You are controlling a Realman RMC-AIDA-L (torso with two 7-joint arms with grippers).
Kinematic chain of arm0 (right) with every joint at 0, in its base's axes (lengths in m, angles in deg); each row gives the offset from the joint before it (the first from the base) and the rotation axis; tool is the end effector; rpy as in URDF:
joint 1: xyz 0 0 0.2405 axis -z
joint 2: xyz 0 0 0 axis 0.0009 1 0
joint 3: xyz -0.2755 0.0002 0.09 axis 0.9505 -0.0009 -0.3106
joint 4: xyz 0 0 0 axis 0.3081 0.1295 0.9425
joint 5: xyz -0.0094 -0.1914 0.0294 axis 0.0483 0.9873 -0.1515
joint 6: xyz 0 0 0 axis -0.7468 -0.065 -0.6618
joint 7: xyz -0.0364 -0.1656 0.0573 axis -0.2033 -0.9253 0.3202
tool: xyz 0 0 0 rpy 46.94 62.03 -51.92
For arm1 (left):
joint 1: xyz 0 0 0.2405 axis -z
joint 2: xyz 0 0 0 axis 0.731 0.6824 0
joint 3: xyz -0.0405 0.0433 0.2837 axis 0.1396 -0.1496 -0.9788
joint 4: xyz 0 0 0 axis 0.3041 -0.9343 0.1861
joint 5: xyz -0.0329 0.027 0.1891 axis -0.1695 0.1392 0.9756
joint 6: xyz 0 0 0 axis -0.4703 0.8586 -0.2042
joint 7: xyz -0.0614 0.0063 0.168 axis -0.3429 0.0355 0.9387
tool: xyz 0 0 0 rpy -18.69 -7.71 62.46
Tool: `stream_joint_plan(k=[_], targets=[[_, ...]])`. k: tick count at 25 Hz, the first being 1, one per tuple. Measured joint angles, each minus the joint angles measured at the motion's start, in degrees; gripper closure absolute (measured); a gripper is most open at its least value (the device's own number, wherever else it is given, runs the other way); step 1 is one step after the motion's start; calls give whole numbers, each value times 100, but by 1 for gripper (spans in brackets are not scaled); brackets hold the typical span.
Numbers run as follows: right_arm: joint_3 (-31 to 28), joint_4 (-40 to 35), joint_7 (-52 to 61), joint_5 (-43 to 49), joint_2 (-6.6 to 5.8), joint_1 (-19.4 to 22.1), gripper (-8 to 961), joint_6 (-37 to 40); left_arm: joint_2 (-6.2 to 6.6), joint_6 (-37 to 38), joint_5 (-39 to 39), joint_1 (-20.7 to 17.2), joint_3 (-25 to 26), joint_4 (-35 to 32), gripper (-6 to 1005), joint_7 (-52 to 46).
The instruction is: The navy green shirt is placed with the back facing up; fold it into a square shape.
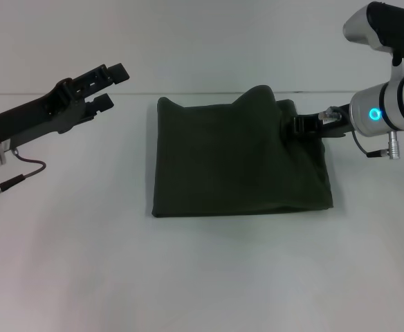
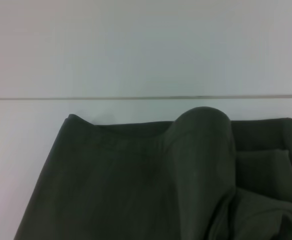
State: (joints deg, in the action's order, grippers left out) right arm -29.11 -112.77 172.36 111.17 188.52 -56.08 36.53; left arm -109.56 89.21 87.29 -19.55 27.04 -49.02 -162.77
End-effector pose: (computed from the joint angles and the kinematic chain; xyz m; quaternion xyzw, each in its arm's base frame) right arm 0.2208 0.4908 -0.0686 -0.7994 0.5324 0.0505 0.2738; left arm -0.2524 0.3920 0.0098 -0.6870 -0.5703 -0.4294 0.1357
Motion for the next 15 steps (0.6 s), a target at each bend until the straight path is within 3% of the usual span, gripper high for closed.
stream_joint_plan(k=[15], targets=[[2, -148, 105, 6, -17, -8, 827, 245, 0, -67, -5, 19, 2, 0, 63, 0]])
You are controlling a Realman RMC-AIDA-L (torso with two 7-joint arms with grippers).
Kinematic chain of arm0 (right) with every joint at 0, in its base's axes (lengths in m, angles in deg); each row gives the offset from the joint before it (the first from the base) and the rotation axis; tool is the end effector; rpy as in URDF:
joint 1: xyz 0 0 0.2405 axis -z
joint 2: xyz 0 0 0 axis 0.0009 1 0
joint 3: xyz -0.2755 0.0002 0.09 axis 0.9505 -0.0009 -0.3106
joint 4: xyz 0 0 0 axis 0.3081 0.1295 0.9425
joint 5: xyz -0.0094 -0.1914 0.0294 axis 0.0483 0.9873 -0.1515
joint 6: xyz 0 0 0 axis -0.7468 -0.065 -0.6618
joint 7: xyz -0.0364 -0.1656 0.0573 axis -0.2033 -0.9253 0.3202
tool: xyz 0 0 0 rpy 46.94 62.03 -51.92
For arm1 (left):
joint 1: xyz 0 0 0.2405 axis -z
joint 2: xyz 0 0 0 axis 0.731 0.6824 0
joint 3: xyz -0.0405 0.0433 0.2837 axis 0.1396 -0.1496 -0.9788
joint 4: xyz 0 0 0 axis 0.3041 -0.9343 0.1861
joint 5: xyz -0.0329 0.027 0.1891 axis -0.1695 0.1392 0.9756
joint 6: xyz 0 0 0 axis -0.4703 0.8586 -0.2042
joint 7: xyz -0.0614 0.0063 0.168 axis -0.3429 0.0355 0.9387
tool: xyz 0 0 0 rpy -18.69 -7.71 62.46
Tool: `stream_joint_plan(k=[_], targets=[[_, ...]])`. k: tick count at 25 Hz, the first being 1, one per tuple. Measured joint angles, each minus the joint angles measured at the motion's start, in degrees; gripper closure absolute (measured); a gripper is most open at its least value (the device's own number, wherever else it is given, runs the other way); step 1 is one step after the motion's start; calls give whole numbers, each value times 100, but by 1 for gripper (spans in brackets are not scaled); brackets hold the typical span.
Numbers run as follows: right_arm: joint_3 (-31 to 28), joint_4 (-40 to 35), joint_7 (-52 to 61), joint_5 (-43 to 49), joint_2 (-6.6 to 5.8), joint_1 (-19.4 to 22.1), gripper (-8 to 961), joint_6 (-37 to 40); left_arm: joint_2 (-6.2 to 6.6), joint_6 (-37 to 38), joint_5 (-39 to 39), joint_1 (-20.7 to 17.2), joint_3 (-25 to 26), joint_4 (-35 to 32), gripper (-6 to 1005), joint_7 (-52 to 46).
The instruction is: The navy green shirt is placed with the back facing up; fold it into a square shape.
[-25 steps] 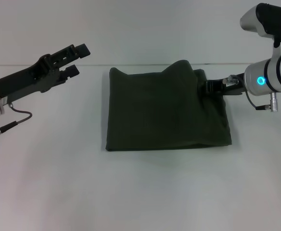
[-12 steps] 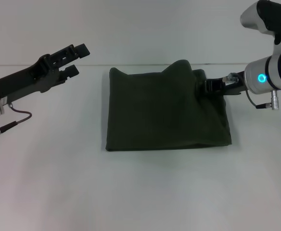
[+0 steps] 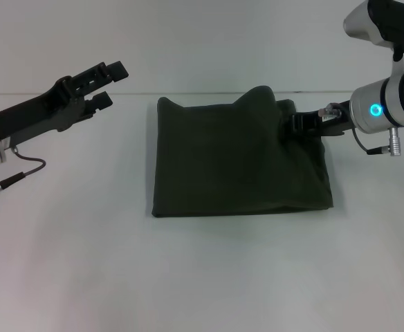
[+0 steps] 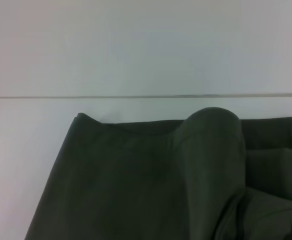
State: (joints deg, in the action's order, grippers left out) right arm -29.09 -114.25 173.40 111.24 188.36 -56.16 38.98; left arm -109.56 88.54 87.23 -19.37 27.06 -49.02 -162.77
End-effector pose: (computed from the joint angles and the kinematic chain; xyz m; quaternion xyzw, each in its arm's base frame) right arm 0.2153 0.4898 -0.0660 -0.8012 0.5349 0.0503 0.2633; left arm -0.2526 0.3942 0.0106 -0.6853 -0.5704 -0.4304 0.1403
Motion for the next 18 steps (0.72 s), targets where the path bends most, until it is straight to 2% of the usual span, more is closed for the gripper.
stream_joint_plan(k=[18], targets=[[38, -58, 4, 31, 17, -1, 891, -18, 0, -21, -4, 29, 9, 8, 62, 0]])
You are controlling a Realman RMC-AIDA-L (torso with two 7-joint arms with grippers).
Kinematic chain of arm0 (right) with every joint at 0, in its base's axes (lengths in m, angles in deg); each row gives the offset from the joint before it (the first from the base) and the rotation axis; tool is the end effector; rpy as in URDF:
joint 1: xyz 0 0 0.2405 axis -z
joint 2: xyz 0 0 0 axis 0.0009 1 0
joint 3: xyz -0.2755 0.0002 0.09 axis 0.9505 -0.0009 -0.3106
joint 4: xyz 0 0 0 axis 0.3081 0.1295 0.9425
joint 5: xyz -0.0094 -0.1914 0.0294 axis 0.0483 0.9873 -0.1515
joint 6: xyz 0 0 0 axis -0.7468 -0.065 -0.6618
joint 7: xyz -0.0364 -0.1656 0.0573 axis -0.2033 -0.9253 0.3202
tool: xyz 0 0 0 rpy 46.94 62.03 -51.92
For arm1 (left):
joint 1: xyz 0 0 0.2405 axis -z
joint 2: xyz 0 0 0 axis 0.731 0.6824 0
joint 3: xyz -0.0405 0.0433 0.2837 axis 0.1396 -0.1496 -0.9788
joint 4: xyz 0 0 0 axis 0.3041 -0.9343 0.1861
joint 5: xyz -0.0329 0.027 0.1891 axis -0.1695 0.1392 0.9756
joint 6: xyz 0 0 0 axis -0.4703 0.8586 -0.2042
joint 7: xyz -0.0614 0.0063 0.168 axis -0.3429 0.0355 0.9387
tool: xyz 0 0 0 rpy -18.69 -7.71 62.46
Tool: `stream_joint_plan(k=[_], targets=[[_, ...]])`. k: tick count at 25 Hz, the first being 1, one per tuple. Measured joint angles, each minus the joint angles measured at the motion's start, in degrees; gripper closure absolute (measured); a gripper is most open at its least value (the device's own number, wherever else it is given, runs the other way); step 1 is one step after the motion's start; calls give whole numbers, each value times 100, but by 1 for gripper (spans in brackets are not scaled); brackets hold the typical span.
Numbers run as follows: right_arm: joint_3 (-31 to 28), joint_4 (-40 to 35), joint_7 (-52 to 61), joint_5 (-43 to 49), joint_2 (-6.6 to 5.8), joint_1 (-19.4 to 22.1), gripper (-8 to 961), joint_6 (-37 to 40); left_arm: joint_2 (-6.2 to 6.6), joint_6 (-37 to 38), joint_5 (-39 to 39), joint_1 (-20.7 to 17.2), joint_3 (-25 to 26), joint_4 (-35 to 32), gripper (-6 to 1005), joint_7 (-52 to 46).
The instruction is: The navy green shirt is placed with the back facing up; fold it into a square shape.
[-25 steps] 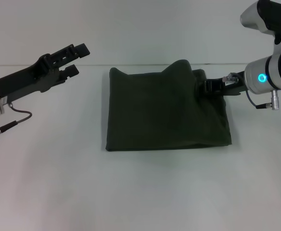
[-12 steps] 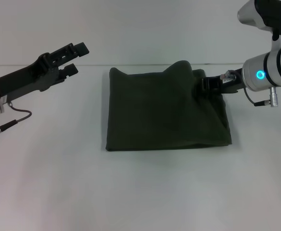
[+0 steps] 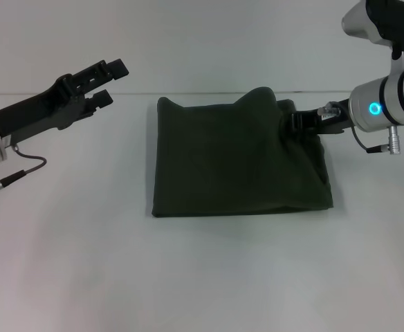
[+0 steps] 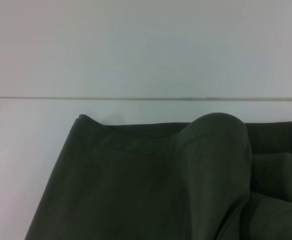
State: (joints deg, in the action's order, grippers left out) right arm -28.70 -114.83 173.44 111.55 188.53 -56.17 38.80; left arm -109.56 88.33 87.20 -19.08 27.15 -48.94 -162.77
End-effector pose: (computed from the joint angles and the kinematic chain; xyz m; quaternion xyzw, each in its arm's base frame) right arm 0.2136 0.4908 -0.0658 -0.8039 0.5292 0.0490 0.2669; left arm -0.2513 0.3959 0.0109 -0.6852 -0.5696 -0.4315 0.1409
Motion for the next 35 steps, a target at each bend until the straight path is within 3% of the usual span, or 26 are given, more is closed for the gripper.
stream_joint_plan(k=[10, 20, 26, 33, 35], targets=[[-36, -63, 12, 2, -37, 70, 944, -45, 7, -3, 1, 6, 30, 1, 62, -4], [-26, -914, 332, 0, -74, 482, 935, 84, 22, -9, -3, -2, 125, 1, 62, -12], [23, -558, 279, 22, -11, 443, 930, -281, 40, -8, -6, 26, 137, 38, 63, -8], [83, 116, 458, 465, -112, 236, 924, -868, 52, -8, -9, 38, 196, 102, 63, 9], [72, 199, 568, 656, -112, 208, 851, -1125, 52, -3, -9, 39, 202, 120, 62, 18]])
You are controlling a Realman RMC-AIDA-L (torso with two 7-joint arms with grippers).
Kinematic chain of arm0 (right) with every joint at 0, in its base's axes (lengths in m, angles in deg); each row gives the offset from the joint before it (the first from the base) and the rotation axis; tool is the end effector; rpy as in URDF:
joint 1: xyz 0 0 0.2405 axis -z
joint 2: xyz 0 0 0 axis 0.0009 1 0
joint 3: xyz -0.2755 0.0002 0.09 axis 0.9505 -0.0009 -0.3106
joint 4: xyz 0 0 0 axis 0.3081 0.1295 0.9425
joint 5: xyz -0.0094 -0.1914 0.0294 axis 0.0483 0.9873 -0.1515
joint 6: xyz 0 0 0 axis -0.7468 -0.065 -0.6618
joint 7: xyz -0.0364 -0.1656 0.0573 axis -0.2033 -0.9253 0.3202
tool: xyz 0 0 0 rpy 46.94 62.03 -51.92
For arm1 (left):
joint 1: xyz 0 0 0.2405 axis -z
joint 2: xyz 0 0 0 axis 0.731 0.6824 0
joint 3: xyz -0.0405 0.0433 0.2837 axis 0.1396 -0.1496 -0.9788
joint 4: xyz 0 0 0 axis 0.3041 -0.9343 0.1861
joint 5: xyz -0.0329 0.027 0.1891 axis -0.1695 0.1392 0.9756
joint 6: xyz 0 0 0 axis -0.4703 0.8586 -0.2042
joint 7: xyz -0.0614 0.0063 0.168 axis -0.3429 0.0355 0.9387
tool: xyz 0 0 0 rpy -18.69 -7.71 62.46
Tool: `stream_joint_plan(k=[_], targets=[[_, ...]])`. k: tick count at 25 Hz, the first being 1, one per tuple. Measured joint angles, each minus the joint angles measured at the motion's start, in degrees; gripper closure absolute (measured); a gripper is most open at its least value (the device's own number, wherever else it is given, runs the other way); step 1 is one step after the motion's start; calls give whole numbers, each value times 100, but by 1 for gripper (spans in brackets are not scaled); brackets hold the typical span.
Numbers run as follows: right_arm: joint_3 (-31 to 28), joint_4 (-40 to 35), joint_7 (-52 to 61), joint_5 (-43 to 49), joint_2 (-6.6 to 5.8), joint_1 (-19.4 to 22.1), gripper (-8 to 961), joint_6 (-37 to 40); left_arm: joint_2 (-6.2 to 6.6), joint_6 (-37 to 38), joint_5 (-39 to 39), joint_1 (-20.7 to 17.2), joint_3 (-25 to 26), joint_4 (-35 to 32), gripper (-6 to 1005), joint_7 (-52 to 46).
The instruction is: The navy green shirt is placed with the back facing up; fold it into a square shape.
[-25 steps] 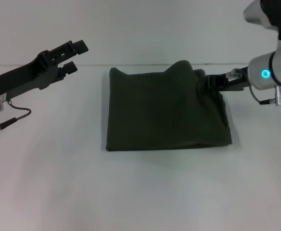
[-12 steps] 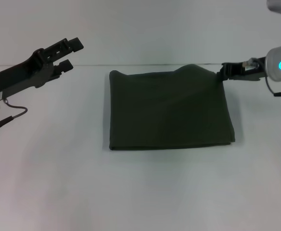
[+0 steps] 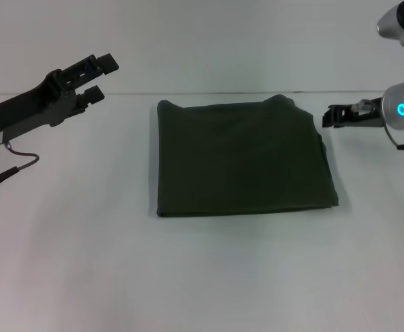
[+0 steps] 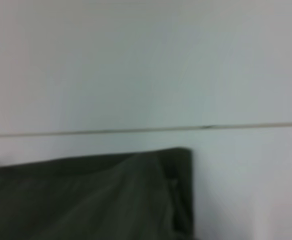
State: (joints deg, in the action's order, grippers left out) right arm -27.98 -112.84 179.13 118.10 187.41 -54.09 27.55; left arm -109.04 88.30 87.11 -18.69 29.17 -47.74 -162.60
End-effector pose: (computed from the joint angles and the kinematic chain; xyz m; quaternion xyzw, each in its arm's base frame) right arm 0.2567 0.5066 -0.0400 -0.7571 0.5384 0.0423 0.3676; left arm -0.2565 0.3988 0.0176 -0.6742 -0.5736 -0.4414 0.1473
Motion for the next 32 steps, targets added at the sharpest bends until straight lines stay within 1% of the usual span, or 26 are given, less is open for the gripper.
stream_joint_plan(k=[2, 4, 7, 9, 11, 14, 17, 18, 21, 23, 24, 25, 27, 29, 31, 32], targets=[[-47, -54, 140, 112, -11, 0, 778, -89, 0, 22, 0, -1, 0, 2, 62, 2], [-175, -323, 250, 91, -45, 66, 705, 1, 0, 39, -17, -16, 0, 3, 62, 3], [-464, -828, 140, -363, -123, 236, 685, 505, 0, 63, -47, -44, 6, -6, 62, 3], [-512, -862, -113, -814, -180, 268, 672, 865, 5, 65, -50, -50, 24, 5, 62, 2], [-517, -742, -291, -1074, -205, 247, 659, 1149, 10, 68, -52, -52, 42, 13, 62, 1], [-502, -680, -423, -1179, -153, 246, 639, 1521, 50, 137, -51, -72, 61, 14, 63, 0], [-616, -760, -907, -1411, -46, 393, 612, 2050, 143, 323, -10, -162, 49, 17, 63, -4], [-689, -808, -1130, -1629, -32, 489, 603, 2215, 213, 492, 19, -206, 29, 51, 63, -6], [-955, -969, -1935, -2584, -20, 931, 575, 2731, 364, 894, 67, -281, 22, 211, 63, -8], [-1180, -1034, -2588, -3333, -52, 1302, 557, 3117, 445, 1206, 106, -357, 25, 301, 63, -7], [-1318, -1042, -2921, -3698, -80, 1503, 548, 3302, 456, 1323, 133, -387, 14, 315, 62, -6], [-1451, -1037, -3199, -3990, -108, 1688, 539, 3437, 462, 1484, 205, -424, 11, 326, 62, -12], [-1793, -1033, -3707, -4573, -140, 2106, 470, 3668, 454, 1663, 359, -466, -5, 362, 62, -68], [-2091, -1009, -3904, -4931, -190, 2490, 401, 3792, 402, 1712, 631, -485, -44, 460, 62, -243], [-2281, -966, -3931, -5154, -240, 2763, 332, 3908, 311, 1522, 847, -488, -52, 596, 62, -516], [-2378, -946, -3935, -5221, -255, 2873, 247, 3967, 266, 1403, 932, -489, -53, 668, 62, -636]])
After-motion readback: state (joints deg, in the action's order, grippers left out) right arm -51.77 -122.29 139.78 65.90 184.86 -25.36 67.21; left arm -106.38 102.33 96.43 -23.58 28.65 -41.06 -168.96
